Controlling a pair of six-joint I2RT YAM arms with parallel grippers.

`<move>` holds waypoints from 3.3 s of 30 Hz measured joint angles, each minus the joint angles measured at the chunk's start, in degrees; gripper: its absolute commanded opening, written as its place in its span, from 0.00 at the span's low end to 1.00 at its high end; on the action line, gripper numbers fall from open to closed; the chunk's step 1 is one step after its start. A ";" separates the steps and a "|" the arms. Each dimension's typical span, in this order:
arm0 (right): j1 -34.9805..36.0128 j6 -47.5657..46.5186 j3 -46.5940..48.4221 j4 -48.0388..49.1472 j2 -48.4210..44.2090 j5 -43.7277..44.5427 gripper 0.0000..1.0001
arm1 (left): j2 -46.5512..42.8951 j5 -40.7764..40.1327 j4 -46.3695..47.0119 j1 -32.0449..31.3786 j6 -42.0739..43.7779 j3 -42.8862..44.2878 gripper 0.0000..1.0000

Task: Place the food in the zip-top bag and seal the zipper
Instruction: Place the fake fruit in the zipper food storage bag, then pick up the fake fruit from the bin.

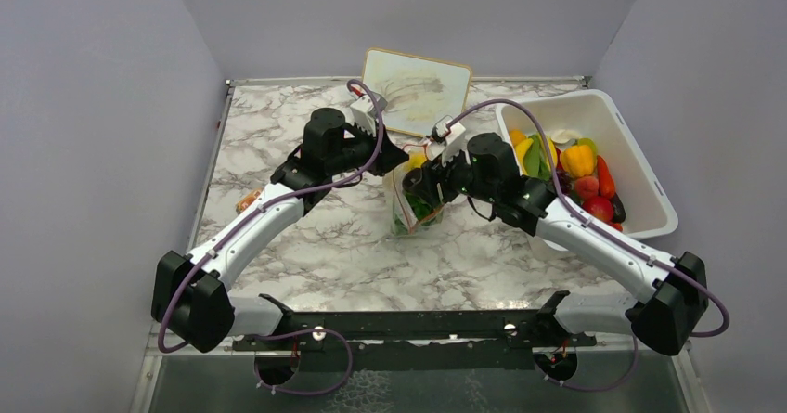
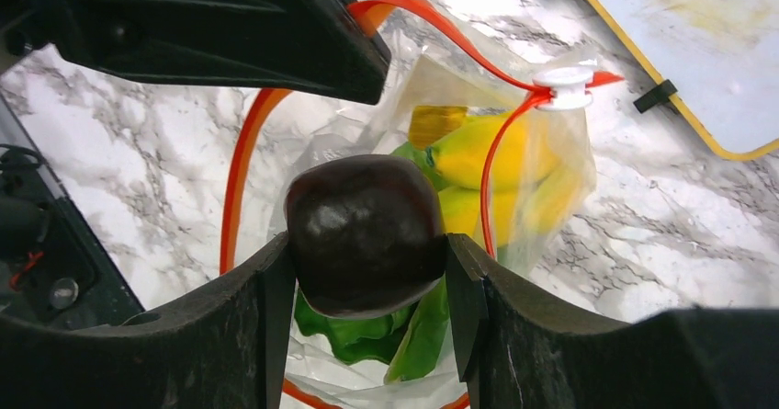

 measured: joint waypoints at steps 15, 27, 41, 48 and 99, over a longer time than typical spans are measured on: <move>2.62 -1.88 0.11 -3.61 1.81 6.19 0.39 | -0.04 1.79 -1.07 0.04 -0.09 0.26 0.00; 3.37 2.99 -3.34 7.63 2.62 8.20 0.42 | -0.33 3.10 1.66 0.07 -2.91 -0.74 0.00; 3.63 4.15 -7.48 12.57 5.53 12.57 0.65 | -0.57 3.41 2.34 0.26 -4.66 -1.27 0.00; 3.63 4.57 -2.89 7.87 2.40 11.43 0.84 | -1.03 2.60 1.18 0.26 -3.65 -1.27 0.00; -43.65 26.25 11.45 -2.78 16.15 14.08 0.44 | -10.14 -2.73 -3.56 0.26 11.65 -8.07 0.00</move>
